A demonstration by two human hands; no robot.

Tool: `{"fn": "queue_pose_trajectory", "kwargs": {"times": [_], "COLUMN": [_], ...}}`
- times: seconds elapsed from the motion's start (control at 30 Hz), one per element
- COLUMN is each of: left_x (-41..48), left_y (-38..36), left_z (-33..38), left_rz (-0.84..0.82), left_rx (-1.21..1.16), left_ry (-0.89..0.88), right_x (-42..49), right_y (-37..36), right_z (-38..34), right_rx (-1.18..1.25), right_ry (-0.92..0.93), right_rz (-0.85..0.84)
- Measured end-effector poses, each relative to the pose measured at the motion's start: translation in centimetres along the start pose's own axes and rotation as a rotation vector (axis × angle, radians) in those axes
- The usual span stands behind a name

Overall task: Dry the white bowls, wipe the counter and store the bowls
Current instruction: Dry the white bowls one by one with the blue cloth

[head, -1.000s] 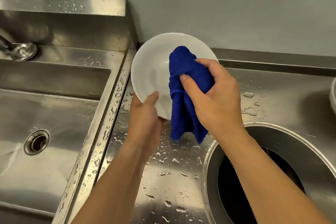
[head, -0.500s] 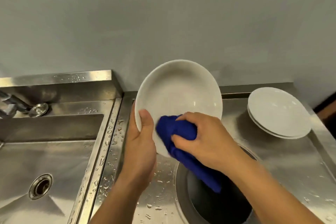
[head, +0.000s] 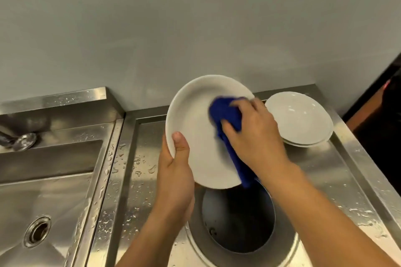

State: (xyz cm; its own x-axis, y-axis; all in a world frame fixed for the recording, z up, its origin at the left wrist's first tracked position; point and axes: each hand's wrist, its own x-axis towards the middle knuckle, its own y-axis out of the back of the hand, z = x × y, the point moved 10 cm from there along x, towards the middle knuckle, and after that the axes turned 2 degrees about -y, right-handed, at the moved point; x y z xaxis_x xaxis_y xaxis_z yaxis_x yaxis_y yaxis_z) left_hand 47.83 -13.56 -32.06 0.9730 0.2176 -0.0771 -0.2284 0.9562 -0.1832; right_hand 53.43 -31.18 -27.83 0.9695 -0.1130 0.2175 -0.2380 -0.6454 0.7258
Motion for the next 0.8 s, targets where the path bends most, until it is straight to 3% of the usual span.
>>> {"fn": "queue_pose_trajectory", "kwargs": {"times": [0.03, 0.1, 0.17, 0.2, 0.3, 0.37, 0.43, 0.53, 0.8], "left_x": [-0.1, 0.5, 1.2, 1.7, 2.3, 3.2, 4.6, 7.2, 13.0], "left_y": [-1.2, -2.5, -2.6, -2.9, -5.6, -8.5, -11.3, -16.5, -22.4], "left_z": [-0.5, -0.7, -0.6, -0.4, -1.8, -3.9, -5.5, -8.0, -15.2], "left_rz": [-0.013, -0.029, -0.009, -0.011, -0.054, -0.045, -0.048, -0.077, -0.081], "left_rx": [-0.026, -0.093, -0.083, -0.067, -0.020, -0.040, -0.024, 0.045, 0.427], "left_ry": [0.026, 0.042, 0.013, -0.001, -0.005, 0.072, 0.125, 0.150, 0.005], "right_x": [0.3, 0.0, -1.2, -1.4, -0.4, 0.4, 1.3, 3.8, 8.4], "right_y": [0.1, -1.4, -2.2, -1.6, 3.0, 6.2, 8.1, 9.2, 6.0], "right_z": [-0.9, -2.5, -1.5, 0.3, 6.6, 9.1, 11.2, 16.9, 27.7], "right_rx": [0.125, 0.361, 0.283, 0.162, -0.033, -0.167, -0.230, -0.079, -0.118], "right_ry": [-0.001, 0.042, 0.122, 0.140, 0.034, 0.004, -0.018, -0.110, -0.194], "right_rz": [0.035, -0.105, -0.316, -0.341, -0.111, 0.098, 0.205, 0.172, 0.057]}}
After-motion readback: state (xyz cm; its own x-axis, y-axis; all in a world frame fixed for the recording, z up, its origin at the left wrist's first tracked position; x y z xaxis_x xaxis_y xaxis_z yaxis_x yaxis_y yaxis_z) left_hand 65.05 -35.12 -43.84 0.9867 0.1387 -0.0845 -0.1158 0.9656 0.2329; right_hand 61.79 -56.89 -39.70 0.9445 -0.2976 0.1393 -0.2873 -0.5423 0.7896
